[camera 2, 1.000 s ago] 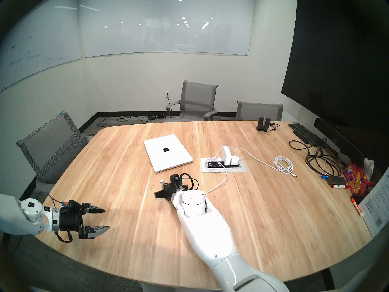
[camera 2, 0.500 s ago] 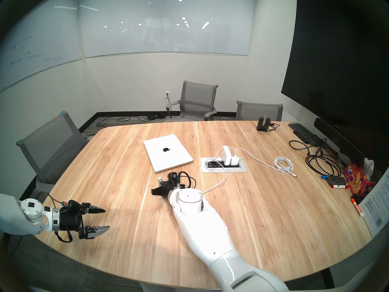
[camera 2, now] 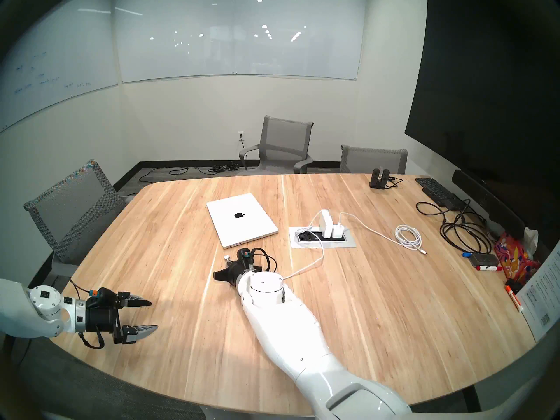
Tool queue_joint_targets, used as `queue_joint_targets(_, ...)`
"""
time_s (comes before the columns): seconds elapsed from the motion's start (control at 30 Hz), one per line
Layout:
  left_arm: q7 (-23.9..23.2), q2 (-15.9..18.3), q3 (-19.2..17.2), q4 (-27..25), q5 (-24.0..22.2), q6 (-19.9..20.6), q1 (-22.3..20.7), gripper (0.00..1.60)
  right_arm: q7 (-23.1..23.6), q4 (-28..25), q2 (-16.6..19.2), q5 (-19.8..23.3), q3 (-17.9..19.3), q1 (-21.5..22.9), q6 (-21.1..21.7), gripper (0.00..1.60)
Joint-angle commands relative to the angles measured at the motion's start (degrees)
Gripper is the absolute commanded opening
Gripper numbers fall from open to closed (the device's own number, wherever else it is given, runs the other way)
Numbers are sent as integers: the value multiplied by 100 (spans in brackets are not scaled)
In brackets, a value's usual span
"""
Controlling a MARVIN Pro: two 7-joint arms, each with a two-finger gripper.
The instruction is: Plug the charging cable into the port of a MacBook
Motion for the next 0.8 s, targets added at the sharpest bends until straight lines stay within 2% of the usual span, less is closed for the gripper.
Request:
queue_joint_targets(0.0, 3, -6, -33, 2, 0, -7, -34, 160, -15, 157, -191, 11, 24, 235, -245, 0)
queue_joint_targets(0.77, 3, -7, -33, 2, -1, -8, -34, 160, 55, 658, -339, 155, 198, 611, -542, 0)
